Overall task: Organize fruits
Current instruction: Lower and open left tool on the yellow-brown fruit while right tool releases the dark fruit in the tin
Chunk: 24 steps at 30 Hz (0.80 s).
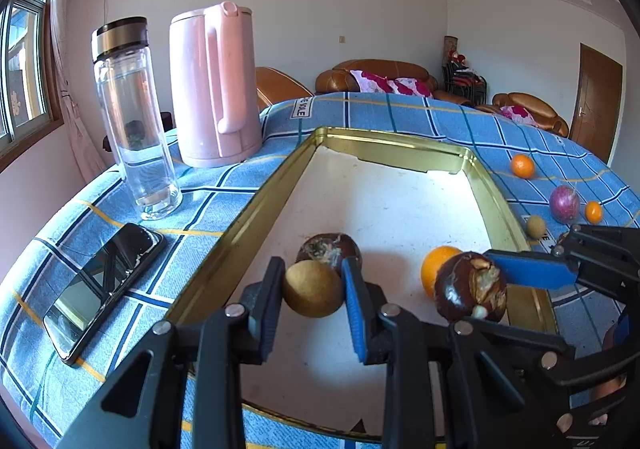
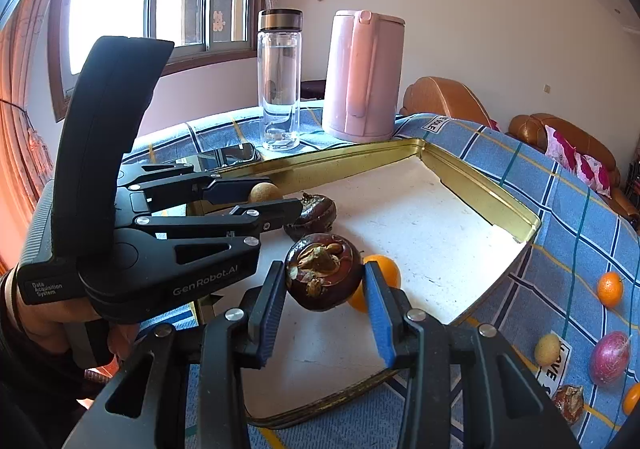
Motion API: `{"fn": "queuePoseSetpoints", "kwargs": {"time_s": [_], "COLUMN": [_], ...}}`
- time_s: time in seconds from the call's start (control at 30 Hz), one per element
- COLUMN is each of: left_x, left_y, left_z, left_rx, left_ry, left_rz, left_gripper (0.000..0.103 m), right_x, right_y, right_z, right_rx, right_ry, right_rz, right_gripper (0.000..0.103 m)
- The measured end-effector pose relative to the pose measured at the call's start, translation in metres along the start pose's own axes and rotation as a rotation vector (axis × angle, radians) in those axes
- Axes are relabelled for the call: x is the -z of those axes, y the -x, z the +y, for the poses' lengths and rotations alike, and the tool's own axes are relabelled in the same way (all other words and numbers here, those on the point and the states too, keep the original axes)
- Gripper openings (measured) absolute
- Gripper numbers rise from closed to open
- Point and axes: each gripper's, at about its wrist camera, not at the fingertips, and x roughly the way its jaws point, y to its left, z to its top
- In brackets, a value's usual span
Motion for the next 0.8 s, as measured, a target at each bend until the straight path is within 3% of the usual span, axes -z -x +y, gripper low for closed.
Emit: {"fn": "queuePoseSetpoints", "kwargs": {"time_s": [0.8], "left_x": [0.001], "left_y": [-0.009], "left_z": [-0.006], "left_rx": [0.002], "left_ry": [-0.039], "left_rz": [0.049], "left_gripper": [0.031], "right_x": [-0.002], "right_y": [-0.011], "right_z": [0.001], "right_rx": [-0.019], "right_ry": [0.000], "right_rz": [0.063], "right_gripper": [0.042]}}
